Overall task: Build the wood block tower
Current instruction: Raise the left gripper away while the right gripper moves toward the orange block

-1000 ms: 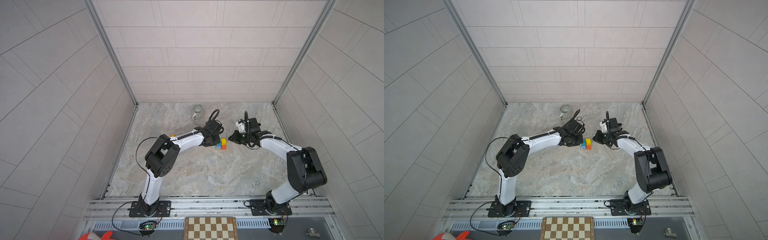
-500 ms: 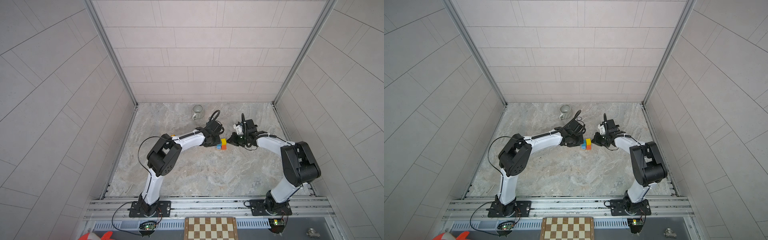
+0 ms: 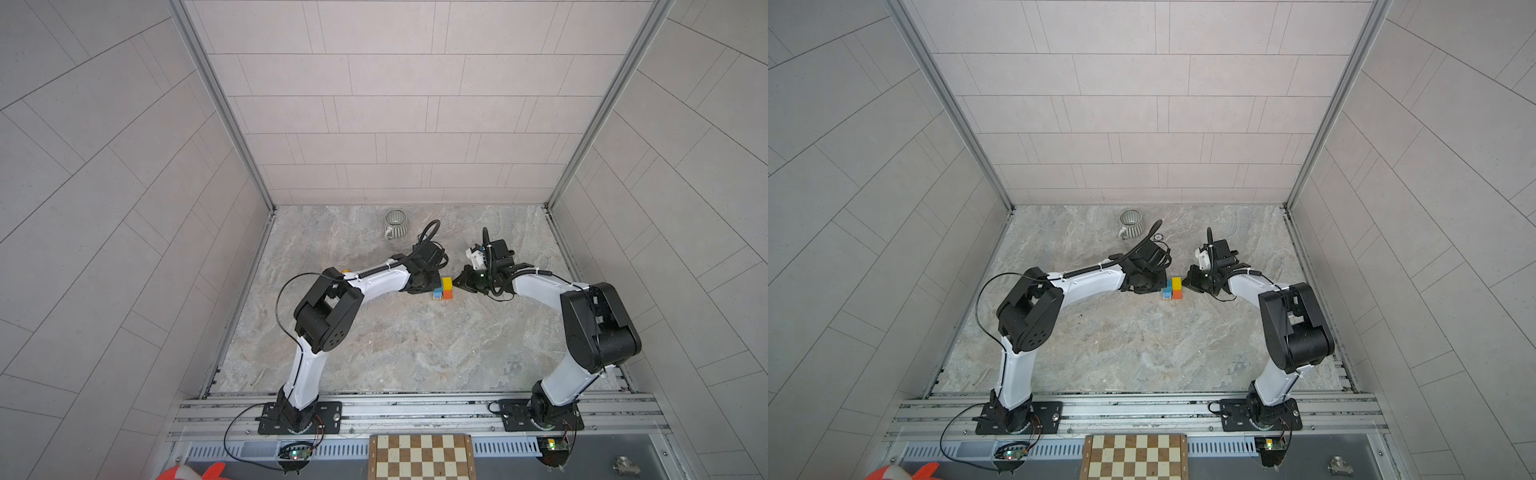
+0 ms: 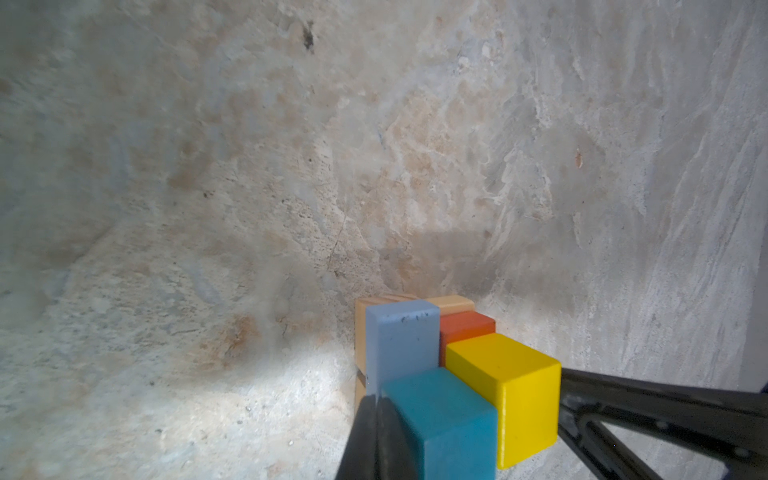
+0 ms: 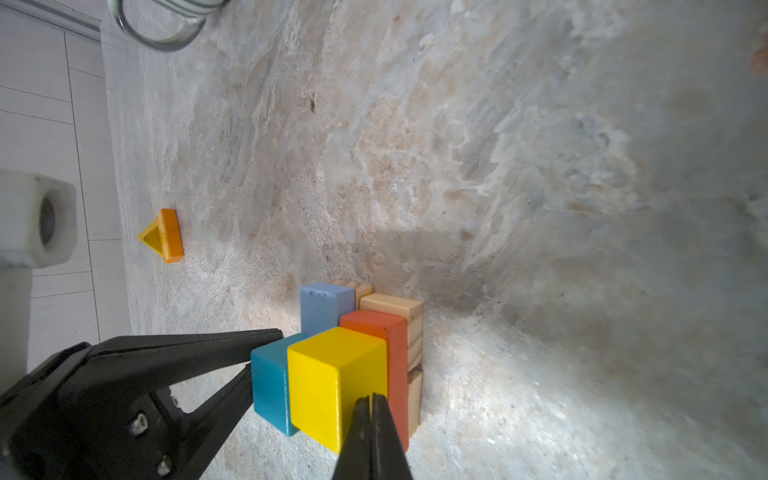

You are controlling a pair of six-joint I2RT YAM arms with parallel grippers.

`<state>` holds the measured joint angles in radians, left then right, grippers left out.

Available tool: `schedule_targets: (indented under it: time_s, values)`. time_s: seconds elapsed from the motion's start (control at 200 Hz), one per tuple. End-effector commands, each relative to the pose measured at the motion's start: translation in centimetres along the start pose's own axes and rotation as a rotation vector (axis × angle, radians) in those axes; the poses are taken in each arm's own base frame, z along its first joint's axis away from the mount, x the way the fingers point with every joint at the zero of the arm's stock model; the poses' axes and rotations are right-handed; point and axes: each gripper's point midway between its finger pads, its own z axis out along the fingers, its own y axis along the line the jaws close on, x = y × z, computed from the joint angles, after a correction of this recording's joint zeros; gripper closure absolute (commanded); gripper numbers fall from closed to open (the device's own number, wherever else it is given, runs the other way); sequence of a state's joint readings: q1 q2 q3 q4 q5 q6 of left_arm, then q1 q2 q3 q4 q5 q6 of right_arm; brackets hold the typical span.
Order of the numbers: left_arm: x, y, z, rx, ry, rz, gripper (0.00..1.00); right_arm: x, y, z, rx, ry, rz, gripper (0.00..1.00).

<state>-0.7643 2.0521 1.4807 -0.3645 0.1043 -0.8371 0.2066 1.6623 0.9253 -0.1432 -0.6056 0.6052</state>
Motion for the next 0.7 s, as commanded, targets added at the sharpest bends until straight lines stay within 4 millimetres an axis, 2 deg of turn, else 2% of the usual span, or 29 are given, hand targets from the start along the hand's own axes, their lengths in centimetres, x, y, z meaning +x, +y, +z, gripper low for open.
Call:
schedule_targets:
  time_s: [0.0,0.14,0.345,0.435,0.525,0.635,0.696]
  values:
    - [-1.1,-0.4,-1.8,0.0,-0.031,0.016,1.0,-0.2,0.1,-1.2,0.021,-0.019,-0.009,1.0]
    - [-1.9,-0.1,-3.6,-0.014,-0.06,0.026,0.91,-0.7,0.6,-3.0,0.054,-0.049,-0.034,0.98]
    - [-2.9,1.3,-7.0,-0.028,-0.113,0.029,0.65,-1.1,1.6,-6.3,0.1,-0.085,-0.086,0.74]
    - [-3.2,1.8,-9.4,-0.03,-0.156,0.043,0.47,-1.1,2.1,-7.7,0.121,-0.092,-0.109,0.66]
    - [-3.3,2.6,-12.0,-0.03,-0.201,0.059,0.36,-1.1,2.8,-8.9,0.137,-0.099,-0.139,0.59]
    - [-3.2,4.4,-15.1,-0.058,-0.25,0.047,0.18,-1.1,4.0,-9.9,0.158,-0.104,-0.195,0.53]
    - [-3.0,5.8,-17.0,-0.081,-0.283,0.037,0.14,-0.9,4.8,-10.2,0.168,-0.1,-0.23,0.49]
